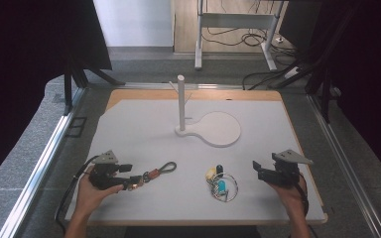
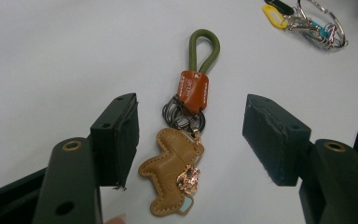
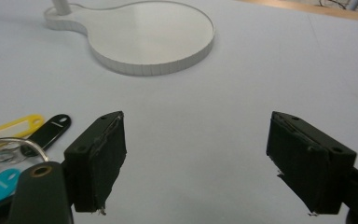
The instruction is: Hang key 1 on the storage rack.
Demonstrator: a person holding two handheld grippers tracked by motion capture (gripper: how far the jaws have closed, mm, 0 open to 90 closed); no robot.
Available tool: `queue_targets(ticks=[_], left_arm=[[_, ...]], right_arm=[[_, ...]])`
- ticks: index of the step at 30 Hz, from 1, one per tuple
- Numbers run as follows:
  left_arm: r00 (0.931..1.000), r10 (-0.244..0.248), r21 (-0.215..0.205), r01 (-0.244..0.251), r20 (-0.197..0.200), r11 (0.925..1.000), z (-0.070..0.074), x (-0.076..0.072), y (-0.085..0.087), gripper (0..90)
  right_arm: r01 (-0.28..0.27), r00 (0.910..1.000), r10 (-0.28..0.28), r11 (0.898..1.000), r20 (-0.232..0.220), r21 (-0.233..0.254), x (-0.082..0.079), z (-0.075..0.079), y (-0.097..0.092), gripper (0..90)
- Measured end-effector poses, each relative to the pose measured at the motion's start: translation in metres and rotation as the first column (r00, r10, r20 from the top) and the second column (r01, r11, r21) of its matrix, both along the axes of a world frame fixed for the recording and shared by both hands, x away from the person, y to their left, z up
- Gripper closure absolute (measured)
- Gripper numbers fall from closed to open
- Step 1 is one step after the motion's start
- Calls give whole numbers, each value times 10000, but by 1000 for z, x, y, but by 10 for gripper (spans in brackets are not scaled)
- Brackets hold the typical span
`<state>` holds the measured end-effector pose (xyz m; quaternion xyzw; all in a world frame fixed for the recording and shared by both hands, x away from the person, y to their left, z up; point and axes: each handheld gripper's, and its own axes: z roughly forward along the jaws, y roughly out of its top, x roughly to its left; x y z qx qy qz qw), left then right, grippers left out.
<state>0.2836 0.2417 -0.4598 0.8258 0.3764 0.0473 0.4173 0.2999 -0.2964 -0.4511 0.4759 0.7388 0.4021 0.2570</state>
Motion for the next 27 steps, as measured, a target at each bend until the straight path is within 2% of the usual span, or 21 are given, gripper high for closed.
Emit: queue_targets(ticks=[1, 2, 4, 12, 14, 17, 22, 25, 27], left_arm=[[10000, -18, 35, 18, 13, 10000, 0, 0, 0, 369], [10000, -11, 80, 11, 30, 10000, 0, 0, 0, 369], [10000, 40, 139, -41, 72, 9999, 0, 0, 1, 370], [9994, 263, 391, -271, 206, 9989, 2, -3, 3, 370], [9993, 301, 335, -308, 230, 9990, 4, -5, 4, 370], [9995, 238, 289, -244, 207, 9993, 5, -7, 4, 375], [9997, 193, 249, -197, 162, 9995, 10, -8, -1, 373], [9998, 90, 332, -96, 176, 9994, 15, -6, -6, 373], [9999, -67, 548, 62, 100, 9985, 19, -3, -11, 372]], right_arm=[[0, 10000, 0, 10000, 0, 0, 0, 0, 0, 204], [-145, 9999, 144, 9994, 23, 324, -1, 1, -5, 206], [-170, 9999, 170, 9991, 13, 400, -1, 1, -7, 208], [-271, 9995, 277, 9986, -130, 462, -5, 0, -9, 229], [-284, 9996, 287, 9987, -53, 423, -6, 0, -9, 240], [-305, 9995, 309, 9990, -110, 318, -6, -3, -9, 246], [-149, 9995, 161, 9990, -280, 423, -5, -7, -14, 252], [-130, 9995, 146, 9984, -286, 549, -6, -6, -18, 258], [-133, 9994, 153, 9980, -319, 617, -6, -6, -19, 261]])
